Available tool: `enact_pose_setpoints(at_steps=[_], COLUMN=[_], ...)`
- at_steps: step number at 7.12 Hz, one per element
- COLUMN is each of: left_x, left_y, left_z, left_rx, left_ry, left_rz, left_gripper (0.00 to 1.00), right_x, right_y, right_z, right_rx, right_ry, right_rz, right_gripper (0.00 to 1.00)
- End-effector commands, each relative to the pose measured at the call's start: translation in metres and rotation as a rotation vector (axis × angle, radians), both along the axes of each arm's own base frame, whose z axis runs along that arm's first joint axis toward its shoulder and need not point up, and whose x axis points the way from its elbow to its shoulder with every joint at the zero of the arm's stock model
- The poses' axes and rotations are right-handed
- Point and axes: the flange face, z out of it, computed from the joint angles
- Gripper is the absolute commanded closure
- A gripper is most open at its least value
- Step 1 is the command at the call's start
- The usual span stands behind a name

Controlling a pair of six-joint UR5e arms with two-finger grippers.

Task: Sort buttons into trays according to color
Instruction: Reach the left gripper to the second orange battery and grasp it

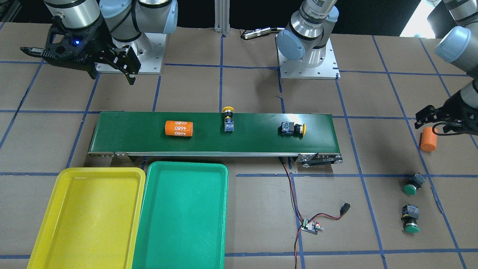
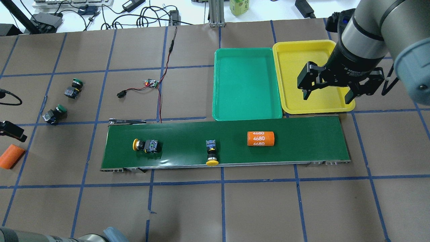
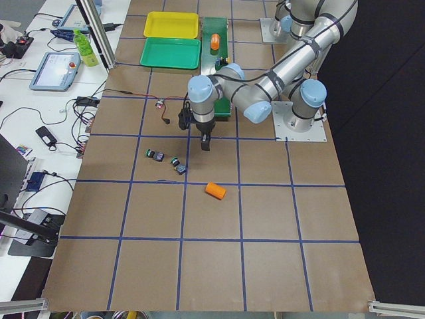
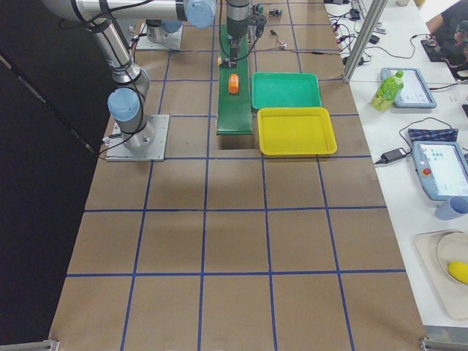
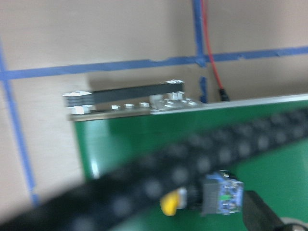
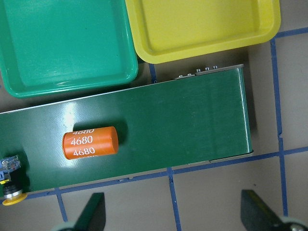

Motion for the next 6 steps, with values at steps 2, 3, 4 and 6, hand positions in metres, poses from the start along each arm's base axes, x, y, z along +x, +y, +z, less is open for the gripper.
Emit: enact_pose_setpoints(at_steps=[2, 3, 4, 6], left_x=[0.072, 0.068, 0.062, 0.063], left_y=[0.017, 0.020, 0.025, 0.022], left_z=[-0.059, -0.071, -0.088, -0.101], left_rx=[-0.023, -0.008, 0.009, 0.018], left_ry=[-0.032, -0.008, 0.021, 0.041], left_rz=[-0.146, -0.144, -0.134, -0.144], left_gripper=[0.00, 0.00, 0.00, 0.33], right_x=[0.000, 0.000, 0.000, 0.000], right_y=[0.001, 0.001, 0.001, 0.001], right_z=[0.001, 0.001, 0.001, 0.001], right_rx=[0.000, 0.000, 0.000, 0.000], right_ry=[-0.001, -0.001, -0.001, -0.001], right_rz=[0.001, 0.001, 0.001, 0.001], right_gripper=[0.00, 0.00, 0.00, 0.00])
